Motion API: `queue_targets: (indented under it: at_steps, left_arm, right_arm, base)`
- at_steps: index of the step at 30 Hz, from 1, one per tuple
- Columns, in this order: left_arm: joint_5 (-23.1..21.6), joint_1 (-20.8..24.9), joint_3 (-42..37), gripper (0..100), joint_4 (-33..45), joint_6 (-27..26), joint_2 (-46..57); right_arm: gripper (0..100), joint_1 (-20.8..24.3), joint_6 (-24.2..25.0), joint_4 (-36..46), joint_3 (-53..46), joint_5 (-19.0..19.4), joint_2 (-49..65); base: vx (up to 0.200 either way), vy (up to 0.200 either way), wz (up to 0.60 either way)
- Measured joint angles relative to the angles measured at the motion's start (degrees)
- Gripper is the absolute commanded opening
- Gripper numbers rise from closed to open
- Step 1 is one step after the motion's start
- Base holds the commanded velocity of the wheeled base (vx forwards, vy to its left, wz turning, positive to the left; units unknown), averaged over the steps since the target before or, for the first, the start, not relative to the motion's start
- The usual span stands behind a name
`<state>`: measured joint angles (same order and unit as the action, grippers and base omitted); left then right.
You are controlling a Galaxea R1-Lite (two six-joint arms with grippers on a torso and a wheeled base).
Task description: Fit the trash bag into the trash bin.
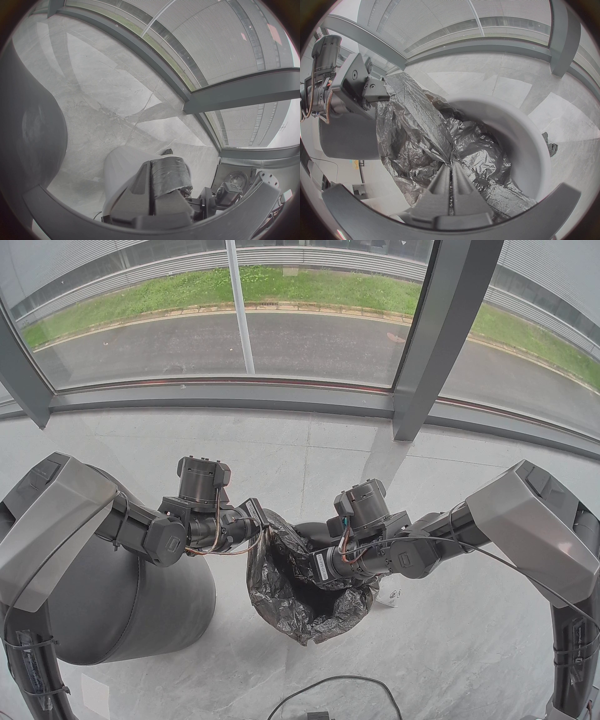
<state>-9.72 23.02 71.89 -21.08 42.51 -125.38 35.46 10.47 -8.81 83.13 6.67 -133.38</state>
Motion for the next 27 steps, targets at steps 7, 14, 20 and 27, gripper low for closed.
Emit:
queue_targets:
  at_steps: [7, 14, 20, 27]
  left_arm:
    - [0.0, -0.1, 0.0, 0, 0.0, 0.0, 0.0]
    - [0.0, -0.2, 0.0, 0, 0.0, 0.0, -0.1]
    - [0.0, -0.2, 0.0, 0, 0.0, 0.0, -0.1]
    - [0.0, -0.3, -0.1, 0, 0.0, 0.0, -0.1]
  right_arm:
    - [0, -0.3, 0.1, 0.2, 0.2, 0.0, 1.5]
    - [0, -0.7, -0.5, 0.7, -0.1, -3.4, 4.4]
    - [0, -0.8, -3.9, 1.4, 0.2, -7.6, 5.6]
    - [0, -1.0, -10.4, 2.7, 1.6, -14.6, 5.8]
  base:
    - [0.0, 0.0, 0.0]
    - [0.0, 0.0, 0.0]
    - [0.0, 0.0, 0.0]
    - [0.0, 0.0, 0.0]
